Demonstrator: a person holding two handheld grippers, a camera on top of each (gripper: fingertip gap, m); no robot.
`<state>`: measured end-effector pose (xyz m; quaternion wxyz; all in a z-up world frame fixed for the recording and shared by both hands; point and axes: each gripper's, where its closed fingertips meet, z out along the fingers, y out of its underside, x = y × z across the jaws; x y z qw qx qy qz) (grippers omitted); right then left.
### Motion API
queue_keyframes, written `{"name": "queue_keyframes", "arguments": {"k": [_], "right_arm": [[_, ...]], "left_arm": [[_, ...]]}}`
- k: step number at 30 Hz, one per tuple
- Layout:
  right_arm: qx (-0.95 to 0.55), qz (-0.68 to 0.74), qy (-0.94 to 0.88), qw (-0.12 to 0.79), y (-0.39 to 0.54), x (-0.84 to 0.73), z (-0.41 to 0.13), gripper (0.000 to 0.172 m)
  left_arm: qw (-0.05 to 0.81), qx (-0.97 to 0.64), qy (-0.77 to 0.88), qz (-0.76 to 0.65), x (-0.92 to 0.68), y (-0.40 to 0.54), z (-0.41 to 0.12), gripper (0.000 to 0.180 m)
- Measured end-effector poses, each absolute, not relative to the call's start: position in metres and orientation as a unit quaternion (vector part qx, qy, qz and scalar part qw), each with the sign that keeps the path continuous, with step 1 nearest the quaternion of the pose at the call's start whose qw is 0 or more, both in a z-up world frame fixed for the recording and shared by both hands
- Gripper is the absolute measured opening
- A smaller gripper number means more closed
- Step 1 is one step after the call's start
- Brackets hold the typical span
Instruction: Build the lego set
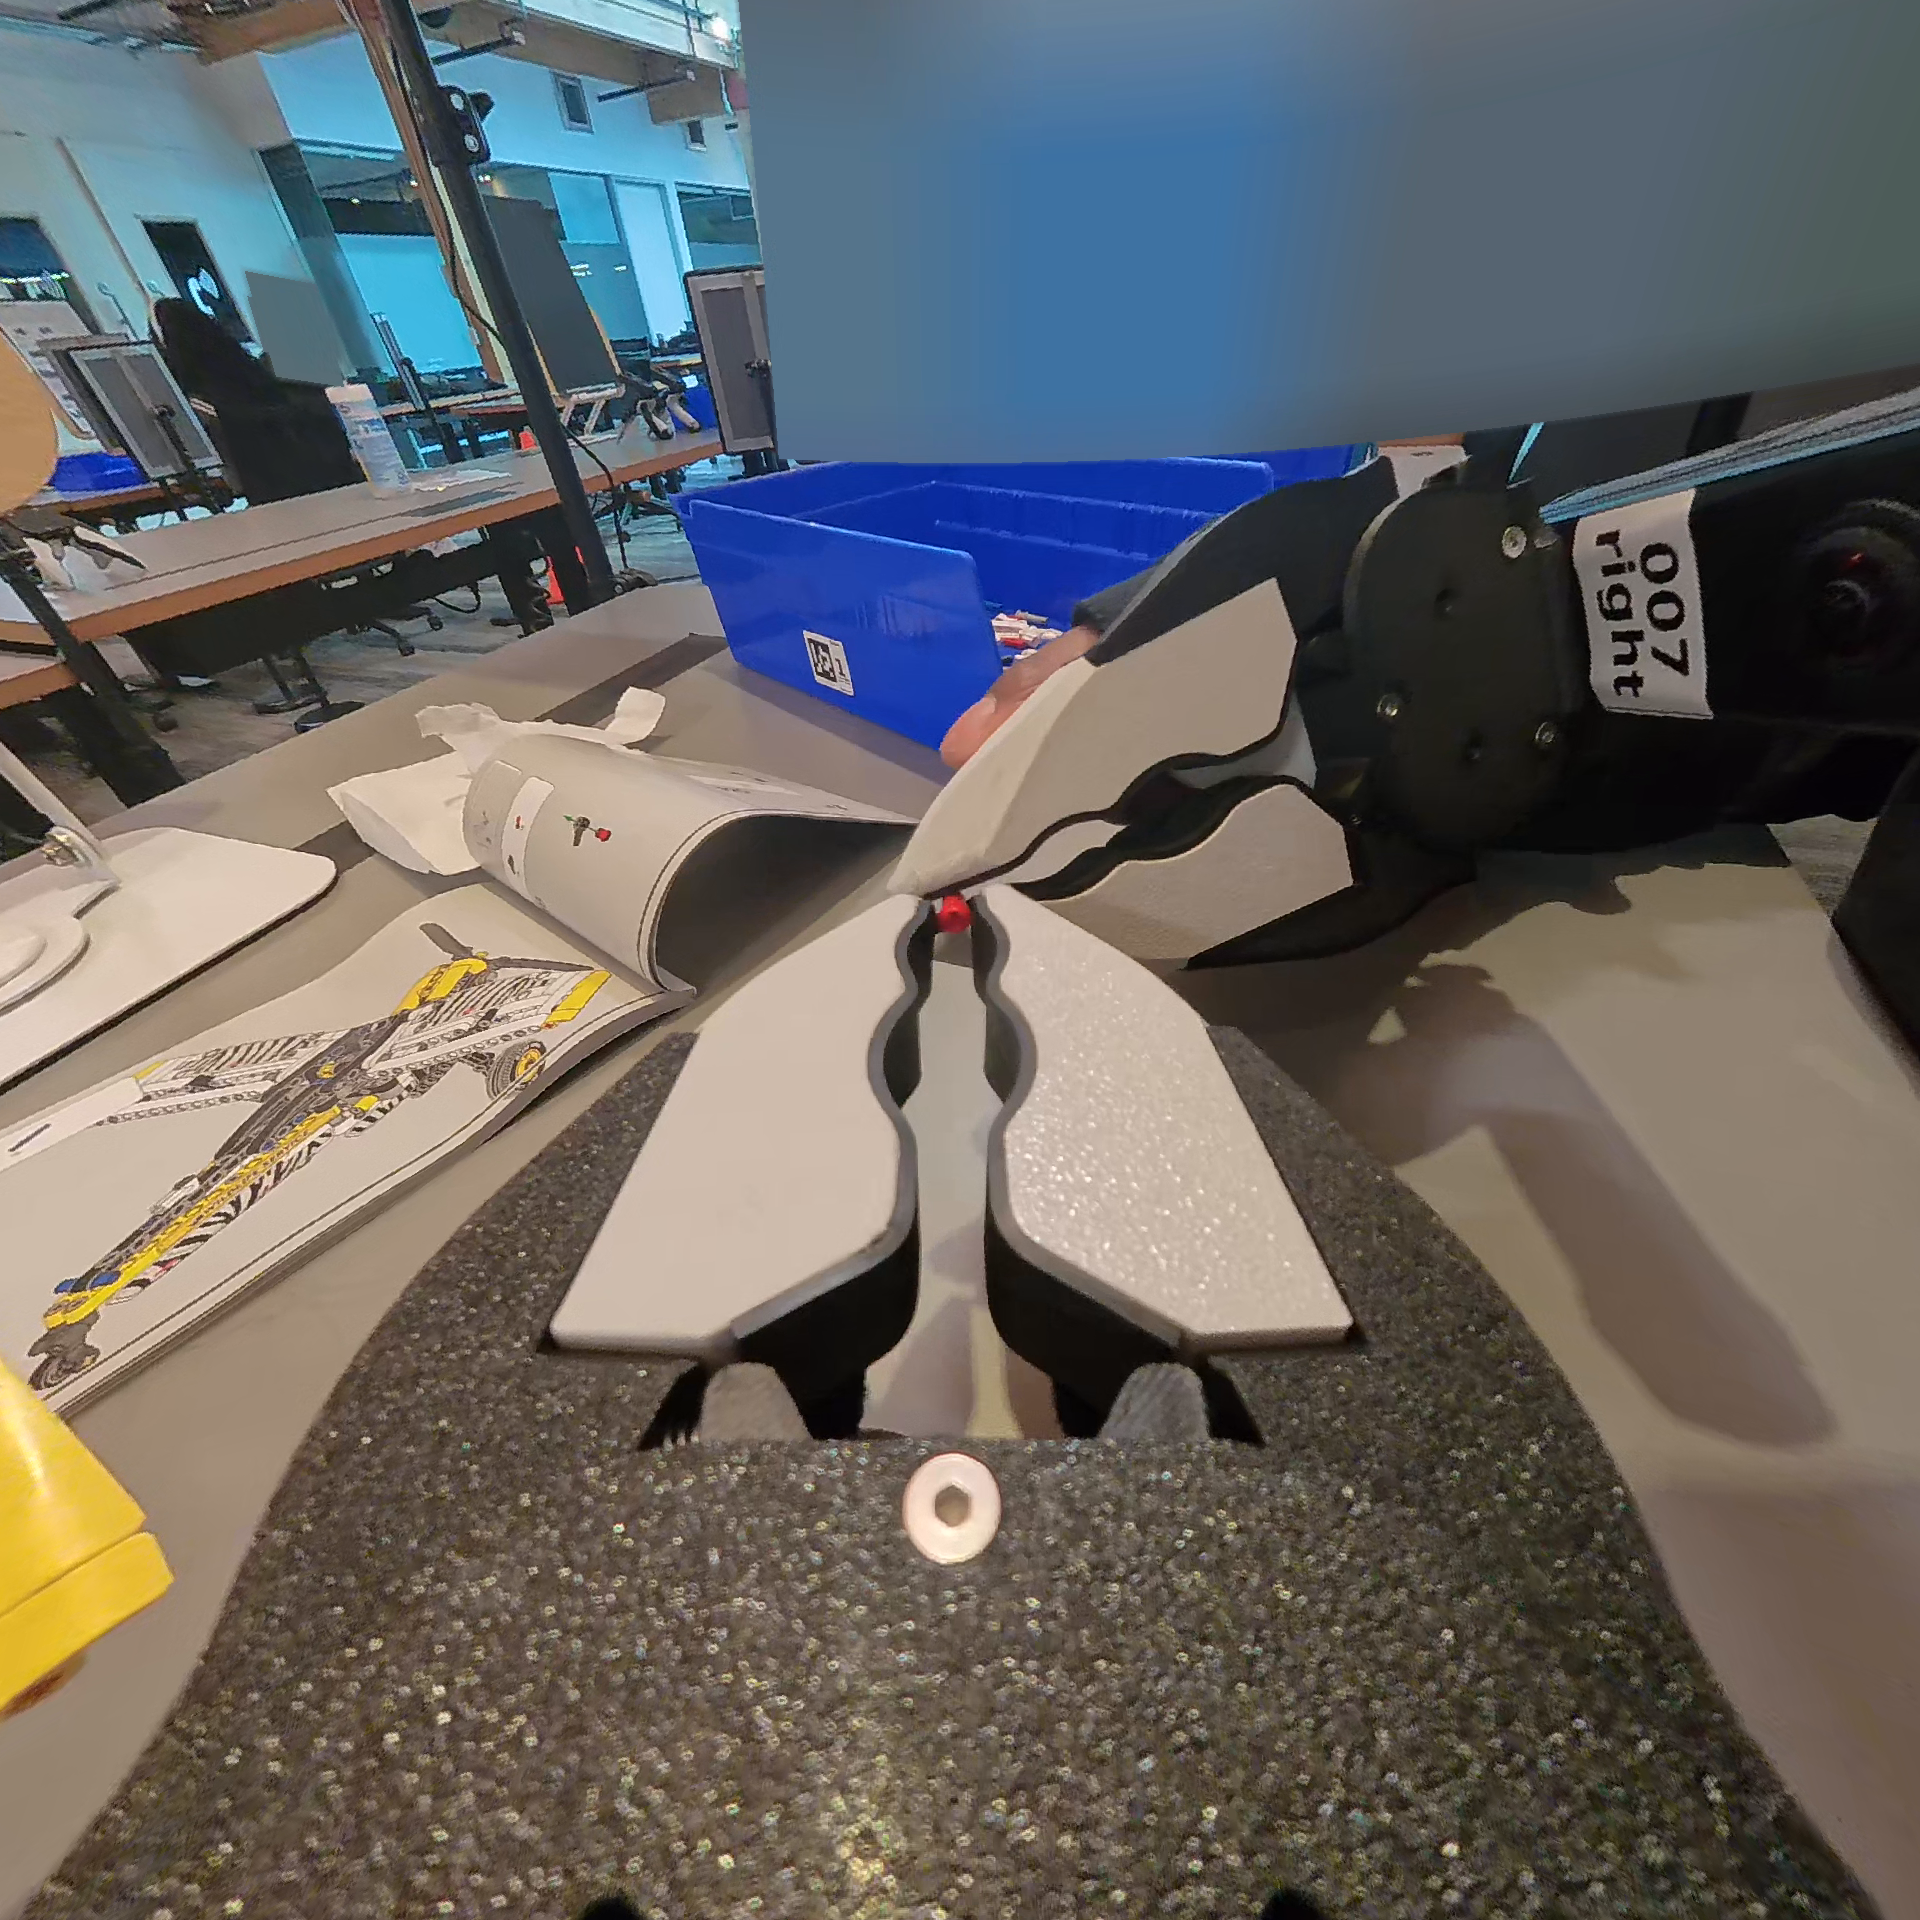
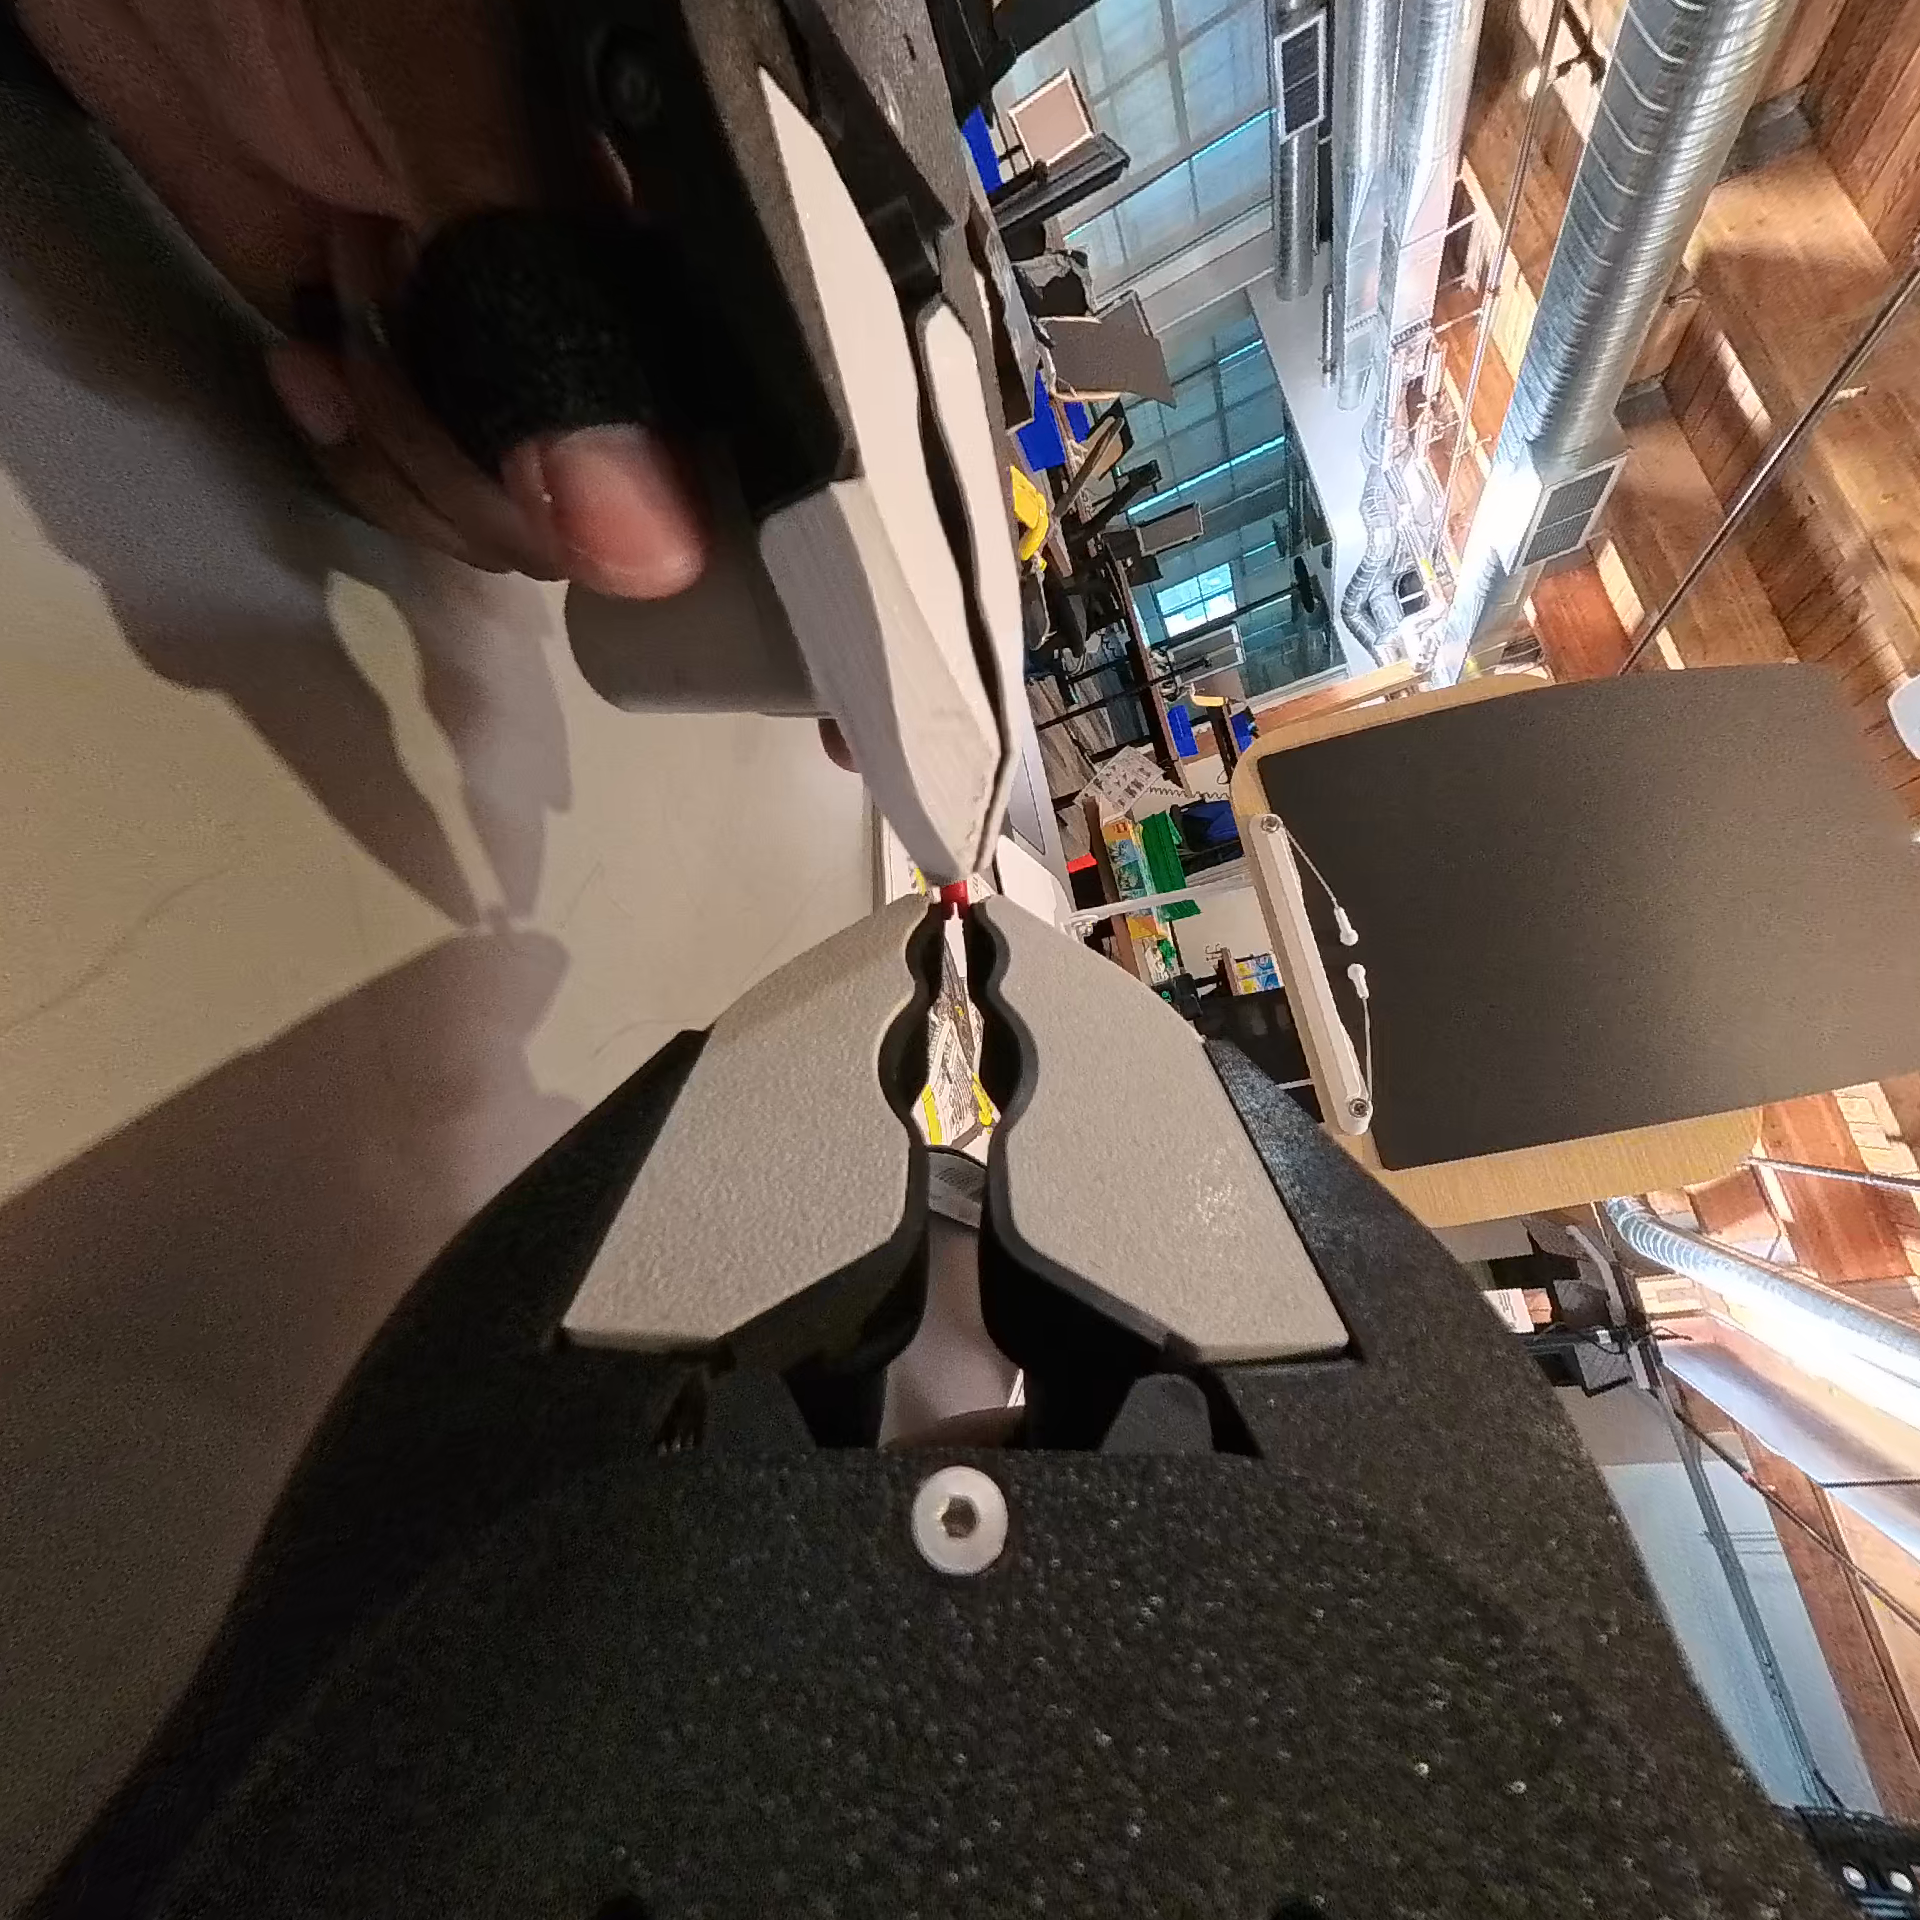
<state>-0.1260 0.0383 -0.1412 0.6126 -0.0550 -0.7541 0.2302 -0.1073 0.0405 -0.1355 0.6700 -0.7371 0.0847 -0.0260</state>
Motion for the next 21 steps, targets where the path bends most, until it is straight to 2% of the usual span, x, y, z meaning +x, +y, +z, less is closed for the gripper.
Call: {"name": "queue_keyframes", "arguments": {"k": [21], "right_arm": [[-0.055,0.237,-0.754,0.61,0.0372,-0.1252,-0.1418,0.004]], "left_arm": [[0.665,-0.742,0.086,-0.022,-0.1076,0.0404,-0.1369,0.005]]}}
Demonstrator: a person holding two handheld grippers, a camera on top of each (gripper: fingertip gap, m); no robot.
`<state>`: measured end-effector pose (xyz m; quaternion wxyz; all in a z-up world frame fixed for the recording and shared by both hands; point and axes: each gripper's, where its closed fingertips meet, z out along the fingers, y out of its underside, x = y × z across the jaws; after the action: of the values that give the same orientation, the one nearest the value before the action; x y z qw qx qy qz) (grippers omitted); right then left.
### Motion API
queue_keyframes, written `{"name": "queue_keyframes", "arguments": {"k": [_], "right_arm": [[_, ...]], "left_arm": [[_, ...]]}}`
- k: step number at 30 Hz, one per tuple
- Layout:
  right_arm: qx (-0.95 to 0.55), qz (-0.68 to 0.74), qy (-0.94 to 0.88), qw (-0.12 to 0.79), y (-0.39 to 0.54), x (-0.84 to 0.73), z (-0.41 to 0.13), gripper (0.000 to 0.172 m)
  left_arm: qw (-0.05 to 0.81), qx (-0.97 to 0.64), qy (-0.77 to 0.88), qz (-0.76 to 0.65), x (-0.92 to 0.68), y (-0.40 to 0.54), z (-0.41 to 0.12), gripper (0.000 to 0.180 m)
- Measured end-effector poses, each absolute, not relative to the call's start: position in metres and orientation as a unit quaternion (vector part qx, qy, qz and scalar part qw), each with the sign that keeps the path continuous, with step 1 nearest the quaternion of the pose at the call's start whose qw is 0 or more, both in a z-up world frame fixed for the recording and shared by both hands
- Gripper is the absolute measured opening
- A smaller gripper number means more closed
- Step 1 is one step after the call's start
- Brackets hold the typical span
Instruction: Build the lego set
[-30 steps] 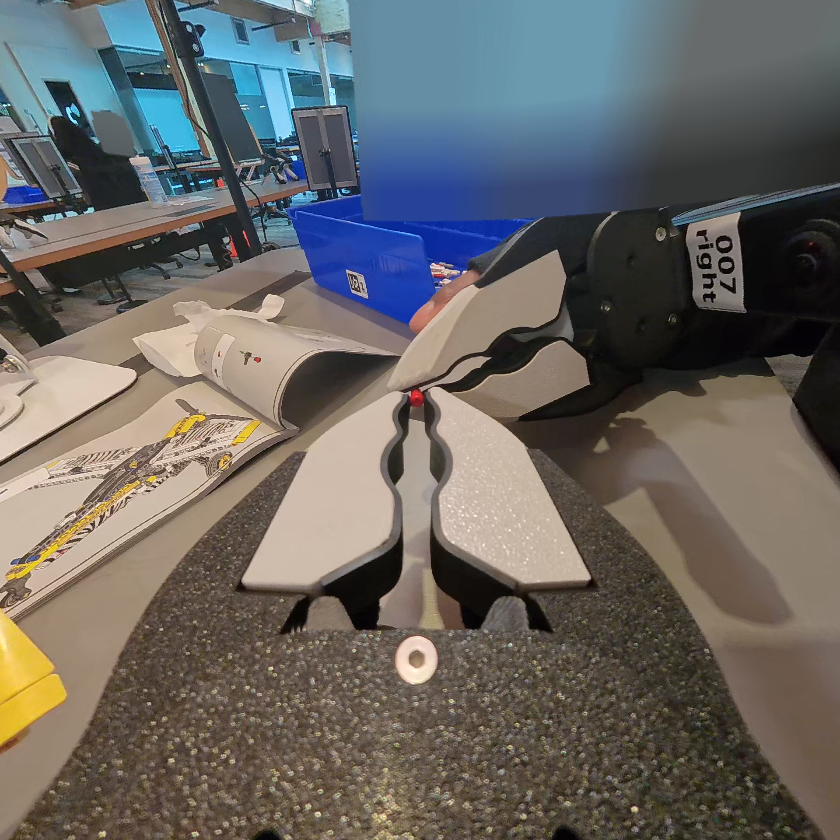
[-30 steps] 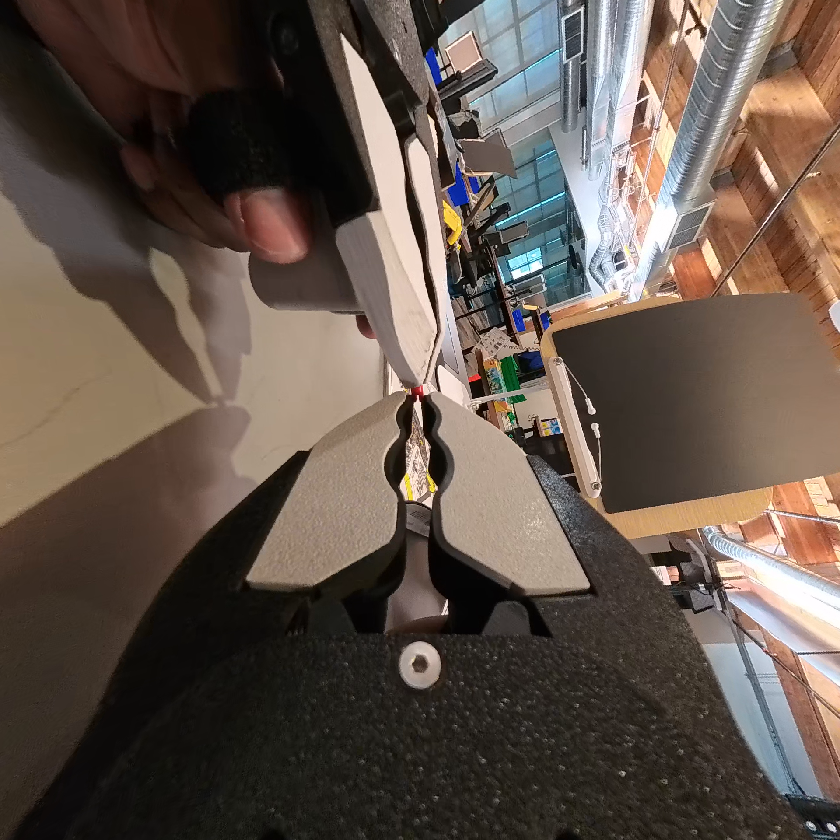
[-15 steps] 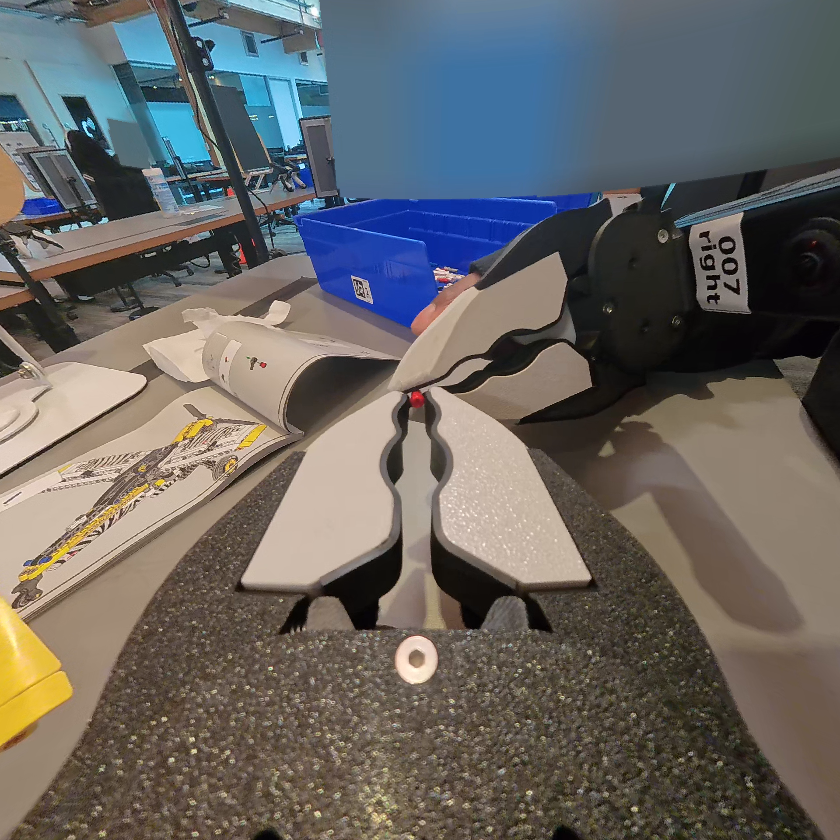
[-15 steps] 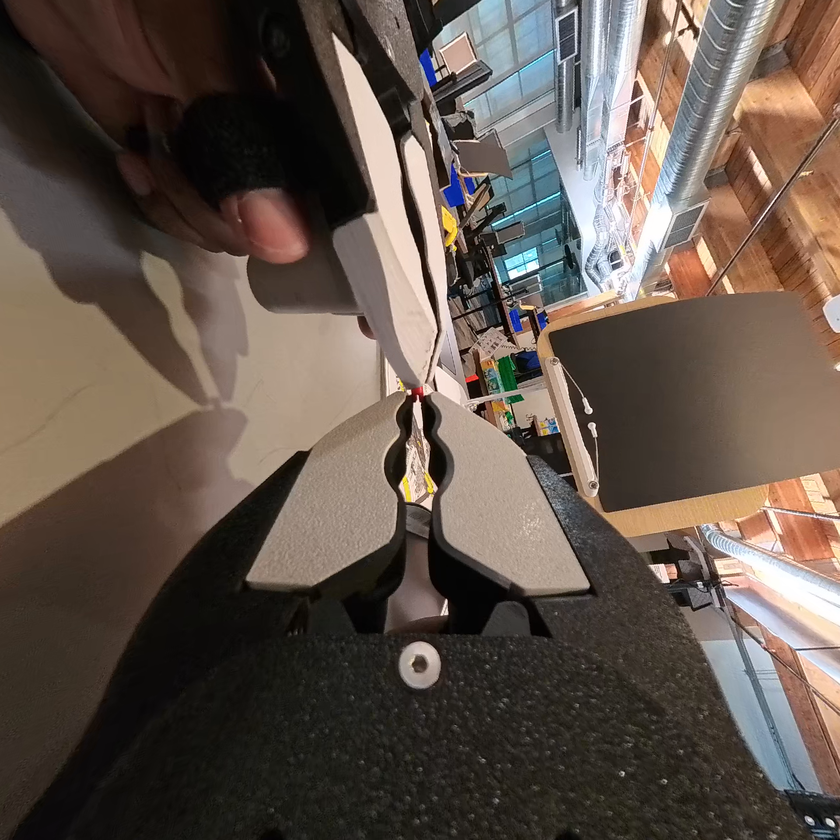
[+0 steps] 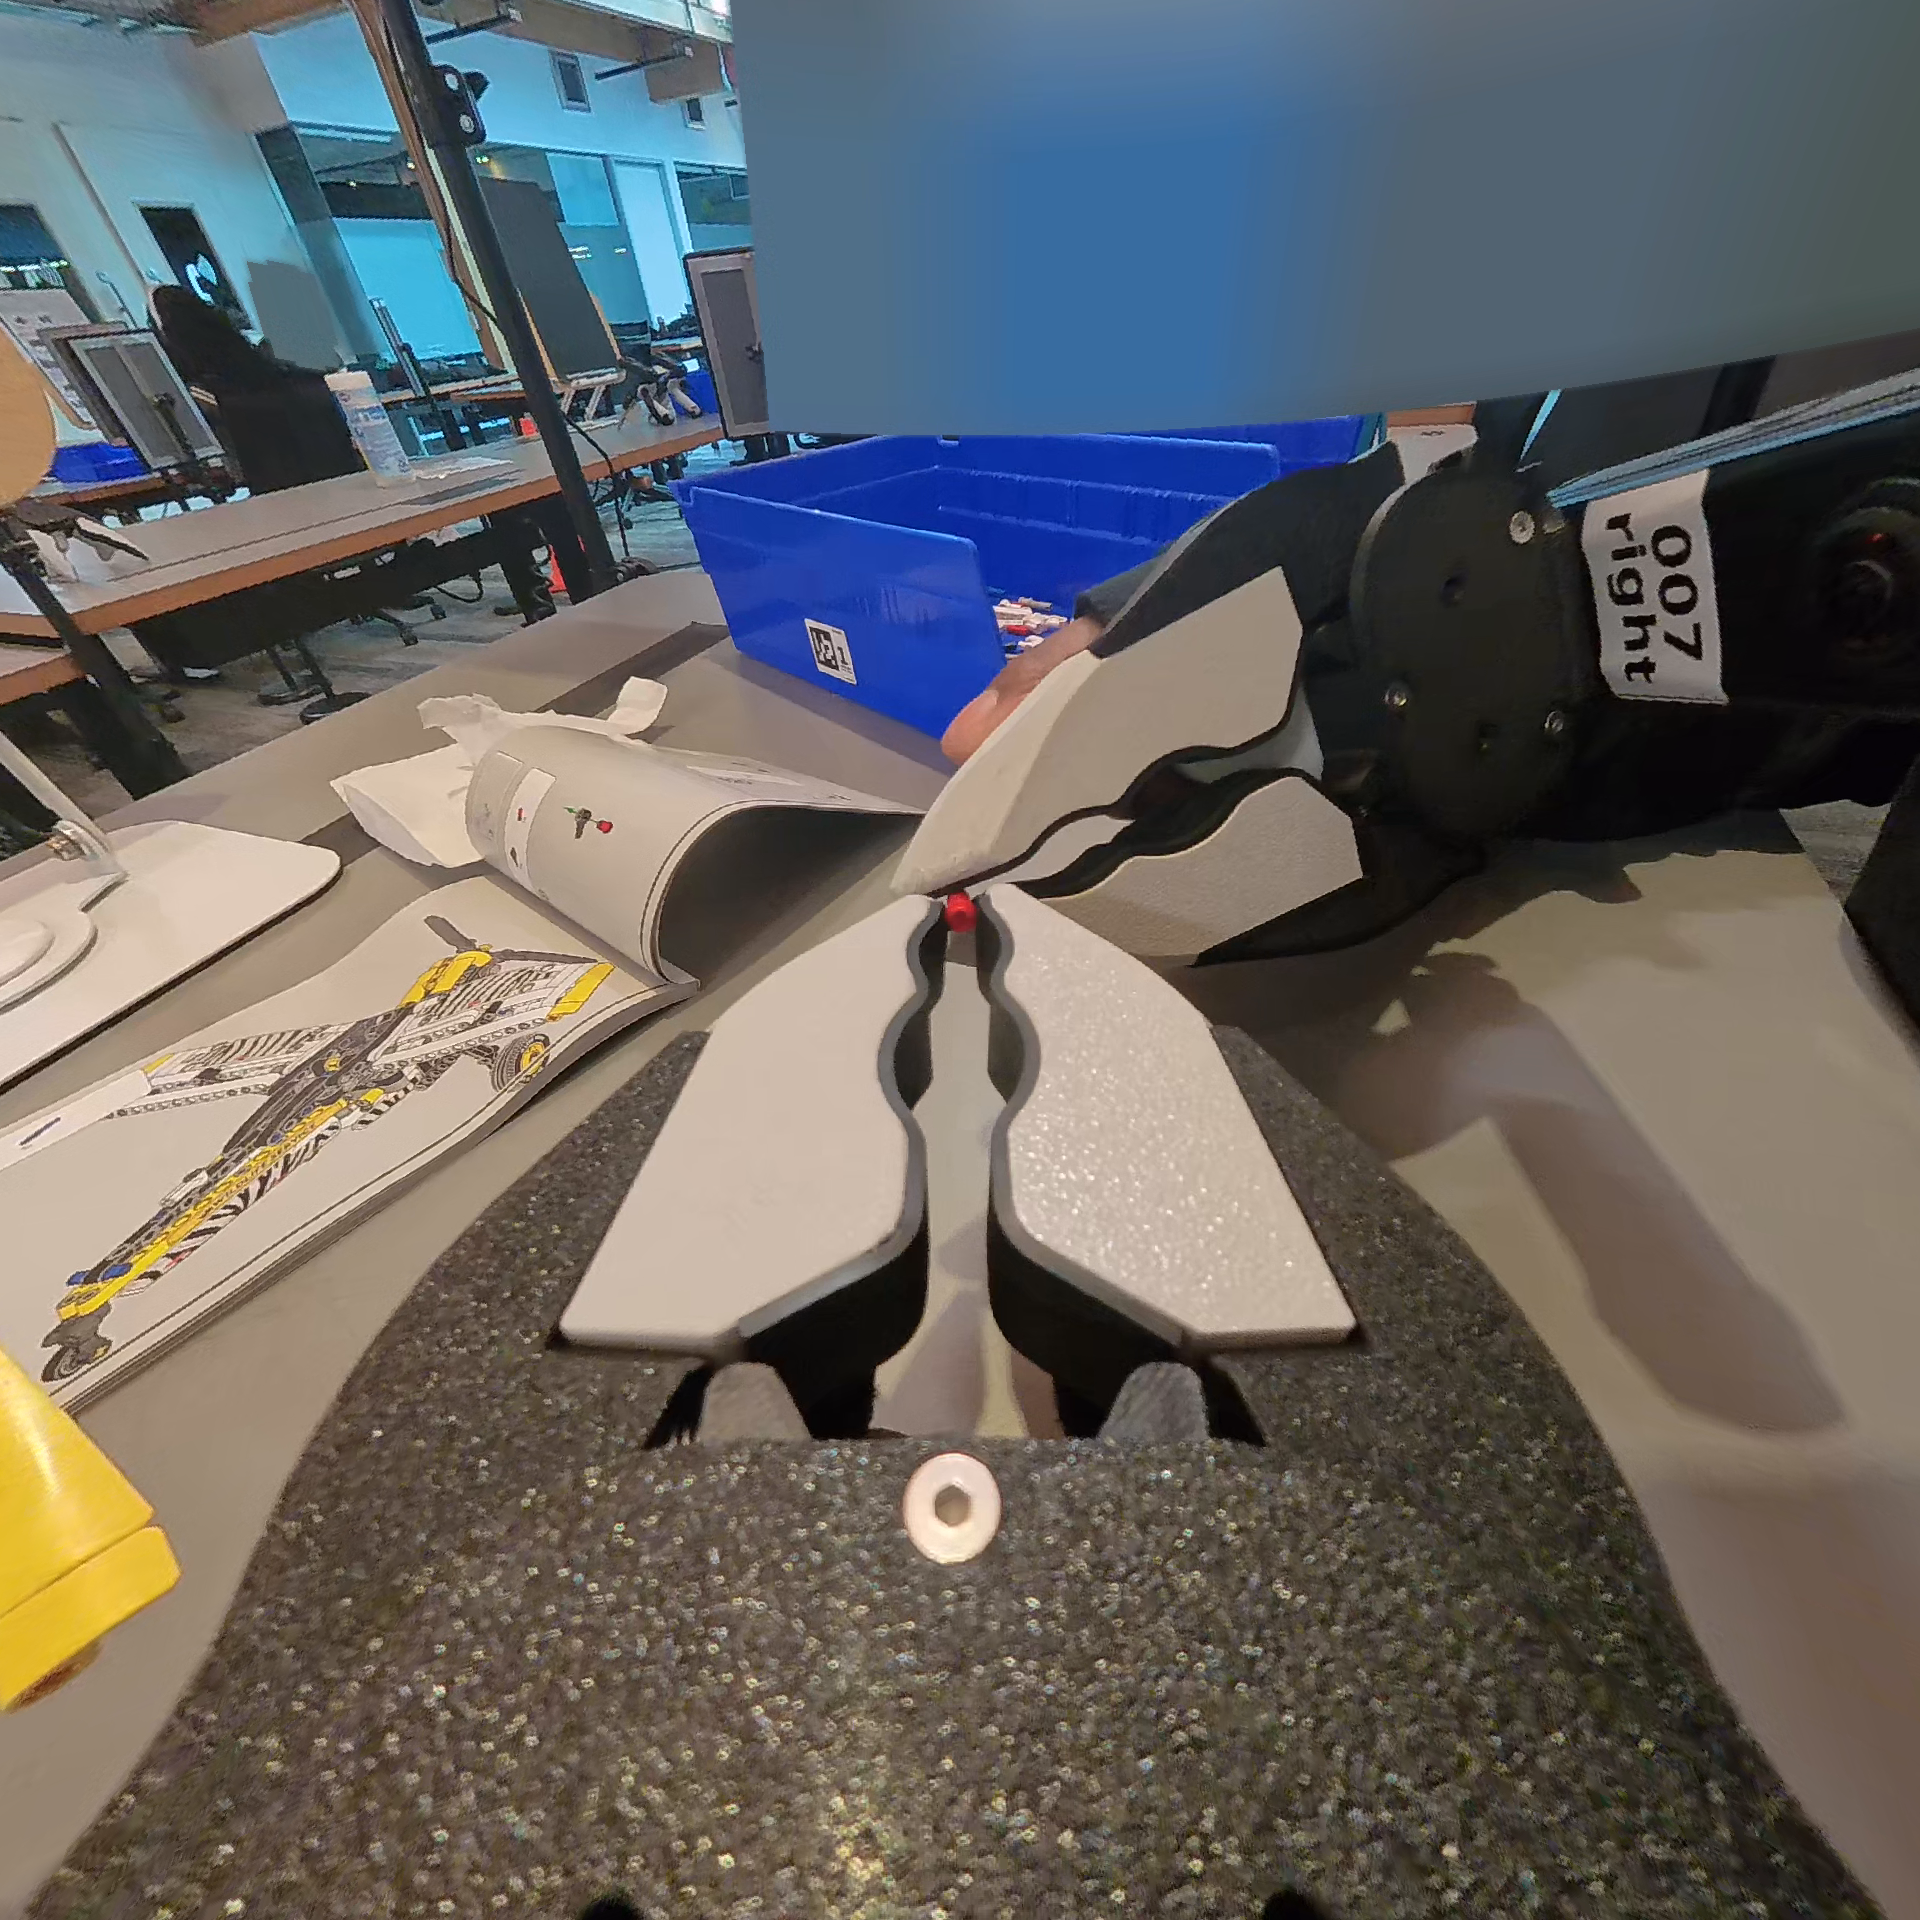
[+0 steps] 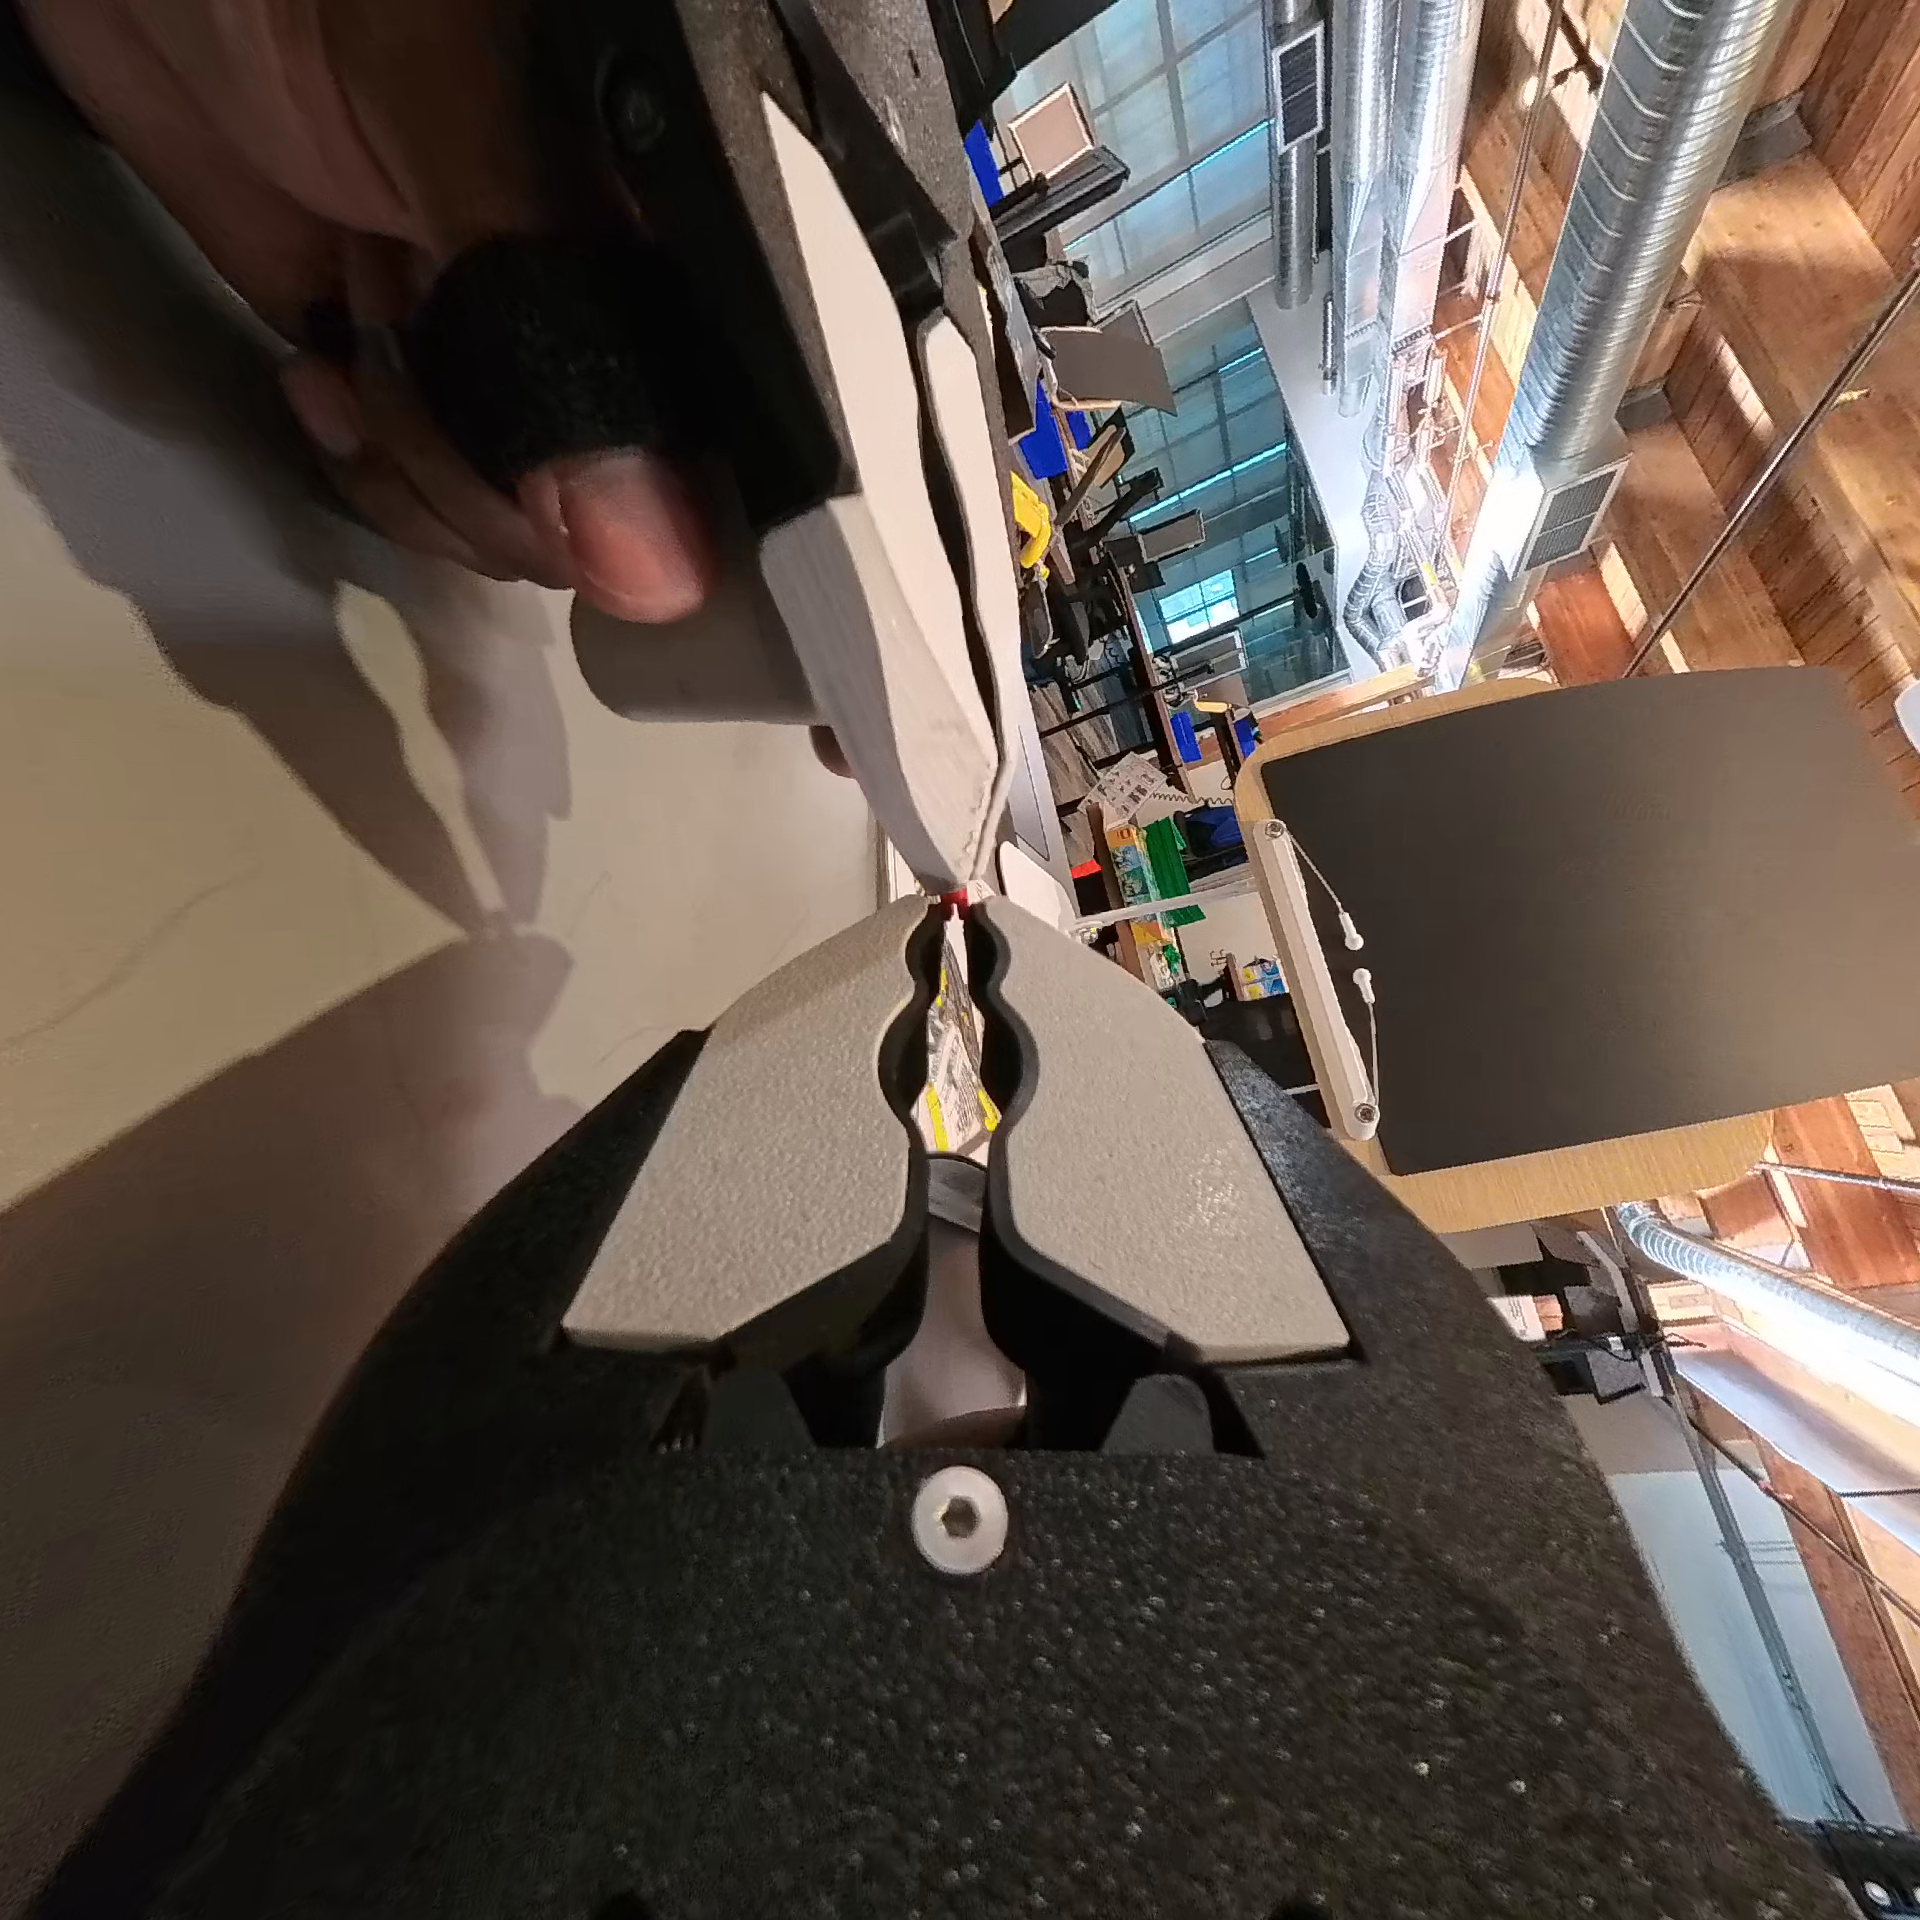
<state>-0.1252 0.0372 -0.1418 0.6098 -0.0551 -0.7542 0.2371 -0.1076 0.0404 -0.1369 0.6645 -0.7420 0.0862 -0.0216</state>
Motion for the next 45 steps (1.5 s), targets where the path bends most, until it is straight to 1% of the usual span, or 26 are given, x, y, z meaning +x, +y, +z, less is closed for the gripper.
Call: {"name": "queue_keyframes", "arguments": {"k": [3,5,8,14,18,21,23,27,29,33,39,45], "right_arm": [[-0.057,0.229,-0.769,0.595,0.043,-0.126,-0.146,0.004],[-0.054,0.202,-0.784,0.584,0.057,-0.128,-0.151,0.012],[-0.075,0.191,-0.807,0.553,0.087,-0.122,-0.156,0.016],[-0.115,0.236,-0.891,0.37,0.13,-0.069,-0.193,0.016],[-0.14,0.247,-0.9,0.331,0.15,-0.048,-0.195,0.016],[-0.158,0.277,-0.909,0.27,0.147,-0.034,-0.201,0.015],[-0.16,0.267,-0.921,0.234,0.146,-0.027,-0.213,0.015],[-0.176,0.241,-0.931,0.209,0.15,-0.025,-0.229,0.015],[-0.18,0.243,-0.931,0.203,0.147,-0.025,-0.231,0.01],[-0.175,0.258,-0.929,0.198,0.13,-0.026,-0.231,0.007],[-0.164,0.286,-0.923,0.199,0.097,-0.031,-0.23,0.009],[-0.171,0.292,-0.92,0.198,0.097,-0.034,-0.23,0.011]], "left_arm": [[0.664,-0.743,0.083,-0.017,-0.109,0.04,-0.138,0.005],[0.665,-0.742,0.079,-0.019,-0.112,0.04,-0.137,0.005],[0.665,-0.743,0.077,-0.017,-0.114,0.039,-0.137,0.005],[0.656,-0.75,0.081,-0.019,-0.113,0.041,-0.144,0.005],[0.651,-0.755,0.08,-0.023,-0.113,0.043,-0.147,0.005],[0.646,-0.758,0.085,-0.024,-0.111,0.043,-0.149,0.005],[0.644,-0.76,0.088,-0.023,-0.11,0.044,-0.15,0.005],[0.642,-0.761,0.091,-0.025,-0.109,0.044,-0.151,0.005],[0.641,-0.762,0.093,-0.025,-0.109,0.044,-0.151,0.005],[0.64,-0.762,0.094,-0.024,-0.108,0.044,-0.151,0.005],[0.639,-0.763,0.096,-0.025,-0.107,0.043,-0.151,0.005],[0.639,-0.763,0.095,-0.023,-0.107,0.043,-0.151,0.005]]}}
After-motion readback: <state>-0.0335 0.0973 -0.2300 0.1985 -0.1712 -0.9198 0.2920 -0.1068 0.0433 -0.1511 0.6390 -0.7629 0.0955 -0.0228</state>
